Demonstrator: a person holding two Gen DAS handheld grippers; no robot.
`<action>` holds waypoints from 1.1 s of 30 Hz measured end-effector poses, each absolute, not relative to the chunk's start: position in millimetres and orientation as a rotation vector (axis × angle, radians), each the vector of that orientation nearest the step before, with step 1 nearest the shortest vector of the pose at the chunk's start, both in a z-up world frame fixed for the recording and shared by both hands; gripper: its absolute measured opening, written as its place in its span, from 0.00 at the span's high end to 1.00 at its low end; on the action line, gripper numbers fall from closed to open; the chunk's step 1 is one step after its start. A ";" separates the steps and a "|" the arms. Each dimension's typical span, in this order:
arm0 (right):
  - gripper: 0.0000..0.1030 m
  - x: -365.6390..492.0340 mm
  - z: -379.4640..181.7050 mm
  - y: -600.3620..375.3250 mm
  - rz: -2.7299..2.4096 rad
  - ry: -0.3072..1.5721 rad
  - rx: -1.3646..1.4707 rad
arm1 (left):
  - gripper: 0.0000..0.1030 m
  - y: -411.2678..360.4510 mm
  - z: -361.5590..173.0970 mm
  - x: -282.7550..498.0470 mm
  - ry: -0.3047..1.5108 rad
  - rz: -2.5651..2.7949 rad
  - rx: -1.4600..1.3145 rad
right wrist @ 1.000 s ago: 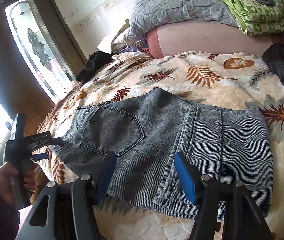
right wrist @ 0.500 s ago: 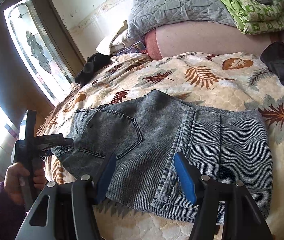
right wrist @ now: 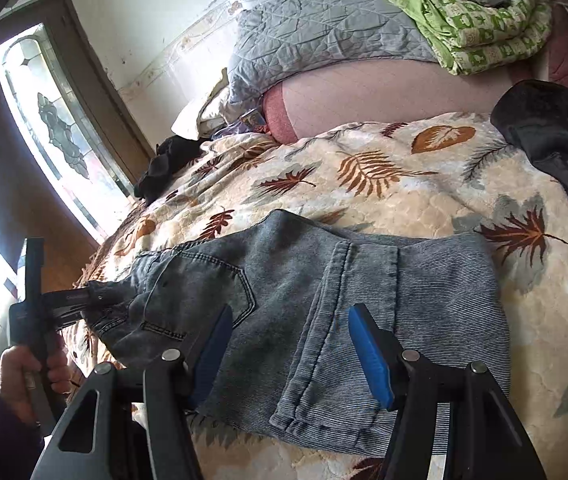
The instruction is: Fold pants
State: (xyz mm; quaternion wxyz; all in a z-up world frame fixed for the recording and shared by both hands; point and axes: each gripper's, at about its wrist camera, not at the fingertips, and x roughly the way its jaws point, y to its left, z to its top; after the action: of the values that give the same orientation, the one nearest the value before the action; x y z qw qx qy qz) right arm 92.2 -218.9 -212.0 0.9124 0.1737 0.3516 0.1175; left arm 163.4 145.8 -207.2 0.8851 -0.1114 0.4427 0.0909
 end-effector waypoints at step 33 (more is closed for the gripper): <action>0.38 79.7 -225.7 -304.1 0.086 0.717 0.616 | 0.53 240.8 -215.8 132.1 0.999 0.407 -0.244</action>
State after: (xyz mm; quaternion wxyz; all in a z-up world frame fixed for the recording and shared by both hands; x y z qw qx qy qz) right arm 79.7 -304.1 -225.7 0.8895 0.2964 0.3453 0.0415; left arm 132.1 240.8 -215.8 0.8510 -0.1157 0.4744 0.1934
